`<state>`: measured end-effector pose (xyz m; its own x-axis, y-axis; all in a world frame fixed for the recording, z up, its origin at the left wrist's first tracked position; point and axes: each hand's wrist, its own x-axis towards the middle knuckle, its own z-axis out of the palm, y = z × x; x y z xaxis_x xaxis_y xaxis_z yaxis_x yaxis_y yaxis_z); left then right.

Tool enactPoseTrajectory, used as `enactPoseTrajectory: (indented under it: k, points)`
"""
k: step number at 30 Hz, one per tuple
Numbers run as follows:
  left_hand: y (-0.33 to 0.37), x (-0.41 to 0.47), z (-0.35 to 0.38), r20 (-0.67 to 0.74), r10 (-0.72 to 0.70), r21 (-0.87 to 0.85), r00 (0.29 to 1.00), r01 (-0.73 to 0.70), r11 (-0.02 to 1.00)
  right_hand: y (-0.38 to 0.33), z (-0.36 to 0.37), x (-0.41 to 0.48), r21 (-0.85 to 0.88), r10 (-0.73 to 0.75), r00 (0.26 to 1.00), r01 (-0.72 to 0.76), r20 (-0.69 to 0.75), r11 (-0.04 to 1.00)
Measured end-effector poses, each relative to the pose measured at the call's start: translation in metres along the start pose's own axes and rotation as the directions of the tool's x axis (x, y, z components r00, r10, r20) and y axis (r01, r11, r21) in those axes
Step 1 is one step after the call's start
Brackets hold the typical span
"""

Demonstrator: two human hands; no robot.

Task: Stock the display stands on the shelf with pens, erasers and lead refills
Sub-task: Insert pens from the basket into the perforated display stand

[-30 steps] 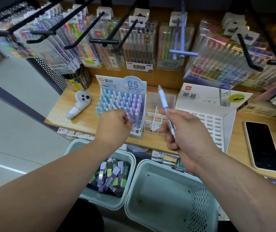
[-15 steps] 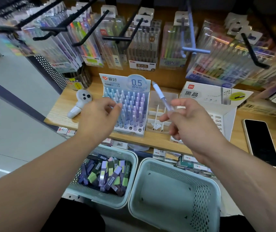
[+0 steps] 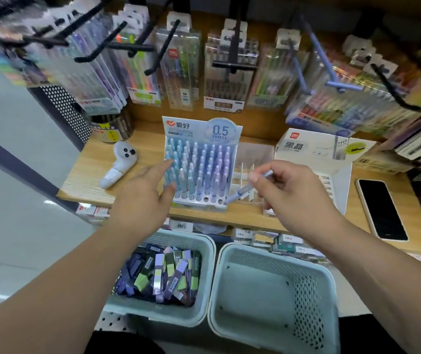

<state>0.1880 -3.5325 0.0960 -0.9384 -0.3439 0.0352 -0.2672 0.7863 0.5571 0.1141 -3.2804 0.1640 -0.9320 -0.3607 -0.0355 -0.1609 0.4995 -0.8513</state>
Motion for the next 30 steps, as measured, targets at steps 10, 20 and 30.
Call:
enactPoseTrajectory:
  k: [10,20,30]
  points:
    - [0.002,-0.001,-0.012,0.046,0.027,-0.005,0.999,-0.026,1.0,-0.027,0.036,0.033,-0.485,-0.276,0.931,0.36,0.238,0.797]
    - [0.01,0.003,-0.013,0.124,-0.095,-0.045,0.988,0.102,0.994,-0.026,0.057,0.055,-0.625,-0.123,0.929,0.328,0.349,0.708]
    - [0.012,0.001,-0.013,0.158,-0.101,-0.096,0.982,0.117,0.988,-0.02,0.067,0.06,-0.659,-0.069,0.93,0.307,0.36,0.687]
